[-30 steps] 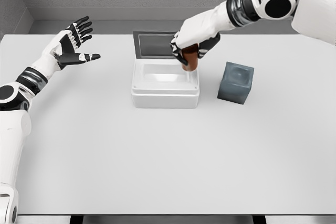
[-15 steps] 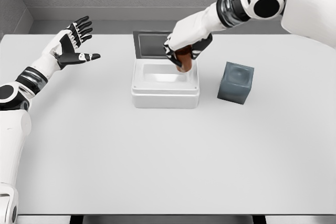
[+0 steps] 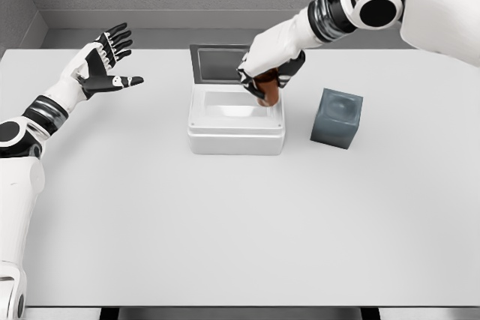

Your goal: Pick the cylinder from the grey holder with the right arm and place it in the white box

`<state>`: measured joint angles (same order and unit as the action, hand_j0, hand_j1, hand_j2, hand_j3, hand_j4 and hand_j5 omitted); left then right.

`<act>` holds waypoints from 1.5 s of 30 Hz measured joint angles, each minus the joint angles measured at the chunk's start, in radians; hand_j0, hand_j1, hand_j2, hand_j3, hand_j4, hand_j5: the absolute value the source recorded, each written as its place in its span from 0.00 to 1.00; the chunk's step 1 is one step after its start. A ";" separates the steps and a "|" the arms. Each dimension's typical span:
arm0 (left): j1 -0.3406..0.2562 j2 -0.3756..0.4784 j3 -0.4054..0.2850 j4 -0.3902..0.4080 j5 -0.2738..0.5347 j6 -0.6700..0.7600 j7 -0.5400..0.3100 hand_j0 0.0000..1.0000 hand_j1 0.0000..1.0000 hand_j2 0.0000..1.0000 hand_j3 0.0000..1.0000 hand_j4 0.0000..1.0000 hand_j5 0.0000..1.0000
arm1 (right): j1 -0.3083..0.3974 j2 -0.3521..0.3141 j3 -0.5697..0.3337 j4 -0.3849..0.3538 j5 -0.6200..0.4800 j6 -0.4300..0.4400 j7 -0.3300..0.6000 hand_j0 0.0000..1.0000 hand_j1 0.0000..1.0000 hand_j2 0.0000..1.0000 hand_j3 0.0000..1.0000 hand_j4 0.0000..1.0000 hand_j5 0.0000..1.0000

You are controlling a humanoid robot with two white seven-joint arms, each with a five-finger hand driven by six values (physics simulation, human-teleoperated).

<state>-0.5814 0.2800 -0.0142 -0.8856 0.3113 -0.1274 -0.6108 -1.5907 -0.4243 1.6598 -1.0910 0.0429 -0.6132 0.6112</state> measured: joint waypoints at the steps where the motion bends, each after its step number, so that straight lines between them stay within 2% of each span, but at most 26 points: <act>1: 0.000 0.000 0.000 0.000 0.000 0.000 0.000 1.00 1.00 1.00 1.00 1.00 1.00 | 0.000 0.000 0.001 0.001 0.000 0.000 0.000 0.34 0.34 0.34 0.34 0.34 0.34; 22: -0.002 0.000 0.001 0.001 -0.001 0.000 0.000 1.00 1.00 1.00 1.00 1.00 1.00 | -0.015 0.023 0.000 0.020 0.000 0.000 0.000 0.35 0.35 0.35 0.35 0.35 0.35; 27: -0.002 0.000 0.001 0.002 -0.001 0.000 0.000 1.00 1.00 1.00 1.00 1.00 1.00 | -0.017 0.025 0.000 0.022 0.001 0.000 -0.001 0.38 0.38 0.38 0.38 0.38 0.38; 28: -0.002 0.000 0.001 0.002 -0.002 0.000 0.000 1.00 1.00 1.00 1.00 1.00 1.00 | -0.017 0.025 0.000 0.022 0.000 0.000 -0.001 0.45 0.45 0.45 0.45 0.45 0.45; 29: -0.002 0.000 0.002 0.002 -0.002 0.000 0.000 1.00 1.00 1.00 1.00 1.00 1.00 | -0.017 0.025 -0.001 0.022 0.000 0.000 -0.001 0.69 0.69 0.69 0.69 0.69 0.69; 30: -0.002 0.000 0.002 0.002 -0.002 0.000 0.000 1.00 1.00 1.00 1.00 1.00 1.00 | -0.017 0.025 -0.001 0.021 -0.001 0.000 0.000 1.00 1.00 1.00 1.00 1.00 1.00; 35: -0.002 0.000 0.002 0.002 -0.002 0.000 0.000 1.00 1.00 1.00 1.00 1.00 1.00 | -0.026 0.024 -0.019 0.001 -0.002 0.000 0.000 1.00 1.00 1.00 1.00 1.00 1.00; 39: 0.000 0.000 0.002 0.002 -0.002 0.000 0.000 1.00 1.00 1.00 1.00 1.00 1.00 | -0.026 0.007 -0.089 -0.049 -0.004 0.000 0.000 1.00 1.00 1.00 1.00 1.00 1.00; 42: 0.000 0.000 0.001 0.002 -0.002 0.000 0.000 1.00 1.00 1.00 1.00 1.00 1.00 | -0.021 -0.037 -0.153 -0.093 -0.007 0.000 0.000 1.00 1.00 1.00 1.00 1.00 1.00; 45: -0.005 -0.001 0.002 0.002 -0.001 0.000 0.000 1.00 1.00 1.00 1.00 1.00 1.00 | -0.008 -0.109 -0.196 -0.157 -0.032 0.000 0.000 1.00 1.00 1.00 1.00 1.00 1.00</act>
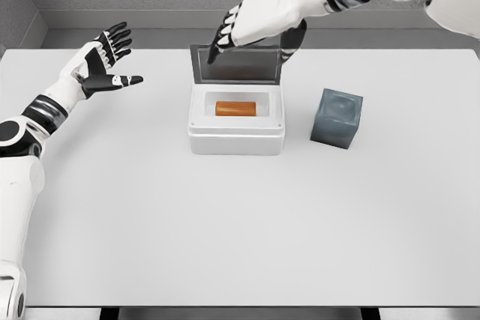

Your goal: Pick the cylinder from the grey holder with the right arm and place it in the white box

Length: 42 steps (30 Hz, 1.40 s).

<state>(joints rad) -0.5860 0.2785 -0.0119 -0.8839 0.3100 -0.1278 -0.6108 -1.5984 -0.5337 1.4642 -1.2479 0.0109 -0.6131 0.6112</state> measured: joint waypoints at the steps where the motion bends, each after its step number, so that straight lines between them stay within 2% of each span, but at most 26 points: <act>1: -0.002 -0.002 0.001 0.001 0.000 0.000 0.000 1.00 1.00 1.00 1.00 1.00 1.00 | 0.015 -0.032 -0.008 -0.016 -0.023 0.000 0.000 1.00 1.00 1.00 1.00 1.00 1.00; 6: -0.092 -0.019 -0.006 0.085 0.004 0.000 0.000 1.00 1.00 1.00 1.00 1.00 1.00 | 0.135 -0.253 -0.023 -0.054 -0.187 -0.001 -0.013 1.00 1.00 1.00 1.00 1.00 1.00; 8: -0.103 -0.035 -0.009 0.123 0.001 0.001 0.000 1.00 1.00 1.00 1.00 1.00 1.00 | 0.169 -0.339 -0.025 -0.059 -0.240 -0.001 -0.026 1.00 1.00 1.00 1.00 1.00 1.00; 10: -0.110 -0.058 -0.021 0.145 -0.002 0.001 0.000 1.00 1.00 1.00 1.00 1.00 1.00 | 0.190 -0.403 -0.026 -0.061 -0.284 -0.001 -0.036 1.00 1.00 1.00 1.00 1.00 1.00; 13: -0.121 -0.086 -0.042 0.165 -0.004 0.001 0.000 1.00 1.00 1.00 1.00 1.00 1.00 | 0.204 -0.452 -0.026 -0.043 -0.322 -0.001 -0.049 1.00 1.00 1.00 1.00 1.00 1.00; 19: -0.130 -0.126 -0.055 0.179 -0.005 0.000 0.000 1.00 1.00 1.00 1.00 1.00 1.00 | 0.251 -0.470 -0.018 -0.010 -0.336 -0.001 -0.056 1.00 1.00 1.00 1.00 1.00 1.00; 25: -0.173 -0.160 -0.056 0.206 -0.004 0.000 0.000 1.00 1.00 1.00 1.00 1.00 1.00 | 0.255 -0.472 -0.021 0.021 -0.338 0.000 -0.058 1.00 1.00 1.00 1.00 1.00 1.00; 32: -0.173 -0.181 -0.041 0.232 0.024 0.007 0.002 1.00 1.00 1.00 1.00 1.00 1.00 | 0.265 -0.434 -0.026 0.090 -0.335 0.000 -0.056 1.00 1.00 1.00 1.00 1.00 1.00; 36: -0.170 -0.184 -0.053 0.238 -0.021 -0.003 0.004 1.00 1.00 1.00 1.00 1.00 1.00 | 0.261 -0.417 -0.030 0.097 -0.334 0.000 -0.056 1.00 1.00 1.00 1.00 1.00 1.00; 42: -0.160 -0.157 -0.053 0.234 -0.023 -0.004 0.001 1.00 1.00 1.00 1.00 1.00 1.00 | 0.256 -0.410 -0.042 0.095 -0.332 0.000 -0.056 1.00 1.00 1.00 1.00 1.00 1.00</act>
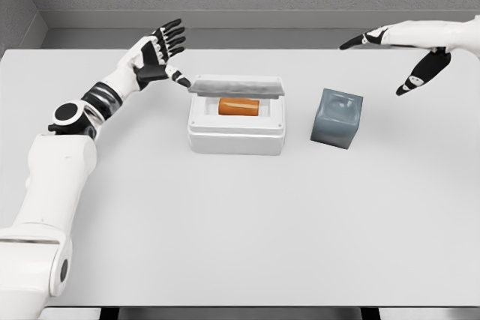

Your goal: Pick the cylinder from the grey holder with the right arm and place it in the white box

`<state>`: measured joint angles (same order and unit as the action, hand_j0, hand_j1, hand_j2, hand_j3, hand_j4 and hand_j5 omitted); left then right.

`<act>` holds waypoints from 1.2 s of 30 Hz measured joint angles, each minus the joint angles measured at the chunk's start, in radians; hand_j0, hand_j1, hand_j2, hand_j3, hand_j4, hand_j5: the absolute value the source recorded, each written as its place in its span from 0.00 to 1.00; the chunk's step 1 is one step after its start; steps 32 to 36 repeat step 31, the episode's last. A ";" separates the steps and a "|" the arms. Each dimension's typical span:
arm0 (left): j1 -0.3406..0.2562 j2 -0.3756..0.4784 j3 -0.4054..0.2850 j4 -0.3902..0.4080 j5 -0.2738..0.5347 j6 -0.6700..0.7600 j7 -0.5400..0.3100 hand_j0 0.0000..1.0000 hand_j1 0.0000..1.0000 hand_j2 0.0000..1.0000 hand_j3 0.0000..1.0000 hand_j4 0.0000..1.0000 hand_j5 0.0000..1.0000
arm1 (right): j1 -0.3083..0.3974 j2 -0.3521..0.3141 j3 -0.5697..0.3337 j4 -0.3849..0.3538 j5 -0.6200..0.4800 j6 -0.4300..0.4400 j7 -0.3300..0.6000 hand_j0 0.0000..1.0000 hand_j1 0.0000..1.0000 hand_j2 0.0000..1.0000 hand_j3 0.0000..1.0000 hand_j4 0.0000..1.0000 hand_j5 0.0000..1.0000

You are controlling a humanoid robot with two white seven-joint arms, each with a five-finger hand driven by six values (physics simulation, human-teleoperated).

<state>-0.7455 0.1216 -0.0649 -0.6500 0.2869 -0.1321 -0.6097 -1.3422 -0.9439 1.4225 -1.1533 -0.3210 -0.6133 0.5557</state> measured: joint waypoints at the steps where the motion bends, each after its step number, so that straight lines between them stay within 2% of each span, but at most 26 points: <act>1: -0.002 0.013 0.001 0.000 0.001 0.001 0.000 1.00 1.00 1.00 1.00 1.00 1.00 | 0.000 0.000 -0.002 -0.001 0.000 0.000 0.000 1.00 1.00 1.00 1.00 1.00 1.00; 6: 0.002 0.111 0.009 0.004 0.003 0.005 -0.001 1.00 1.00 1.00 1.00 1.00 1.00 | 0.000 0.002 -0.005 -0.003 0.004 0.000 0.000 1.00 1.00 1.00 1.00 1.00 1.00; 10: 0.006 0.141 0.015 0.000 0.009 0.006 -0.001 1.00 1.00 1.00 1.00 1.00 1.00 | -0.002 0.003 -0.006 -0.004 0.007 0.000 0.000 1.00 1.00 1.00 1.00 1.00 1.00; 11: 0.026 0.143 0.020 -0.007 0.014 0.006 -0.001 1.00 1.00 1.00 1.00 1.00 1.00 | -0.002 0.003 -0.006 -0.004 0.007 0.000 0.000 1.00 1.00 1.00 1.00 1.00 1.00; 12: 0.077 0.145 0.027 -0.032 0.038 0.007 -0.001 1.00 1.00 1.00 1.00 1.00 1.00 | -0.002 0.003 -0.006 -0.004 0.008 0.000 0.000 1.00 1.00 1.00 1.00 1.00 1.00; 14: 0.179 0.165 0.044 -0.130 0.064 0.012 -0.001 1.00 1.00 1.00 1.00 1.00 1.00 | -0.002 0.002 -0.007 -0.004 0.008 0.000 0.000 1.00 1.00 1.00 1.00 1.00 1.00; 18: 0.268 0.226 0.118 -0.283 0.119 0.043 -0.001 1.00 1.00 1.00 1.00 1.00 1.00 | -0.003 0.003 -0.008 -0.004 0.008 0.000 0.000 1.00 1.00 1.00 1.00 1.00 1.00; 21: 0.272 0.257 0.136 -0.344 0.176 0.078 -0.001 1.00 1.00 1.00 1.00 1.00 1.00 | -0.011 0.005 -0.008 -0.004 0.008 0.000 0.000 1.00 1.00 1.00 1.00 1.00 1.00; 24: 0.285 0.269 0.137 -0.367 0.198 0.092 -0.001 1.00 1.00 1.00 1.00 1.00 1.00 | -0.011 0.007 -0.008 -0.003 0.008 0.000 0.000 1.00 1.00 1.00 1.00 1.00 1.00; 31: 0.321 0.263 0.134 -0.390 0.207 0.165 -0.001 1.00 1.00 1.00 1.00 1.00 1.00 | -0.014 0.008 -0.008 -0.003 0.008 0.000 0.000 1.00 1.00 1.00 1.00 1.00 1.00; 36: 0.321 0.263 0.134 -0.390 0.207 0.165 -0.001 1.00 1.00 1.00 1.00 1.00 1.00 | -0.014 0.008 -0.008 -0.003 0.008 0.000 0.000 1.00 1.00 1.00 1.00 1.00 1.00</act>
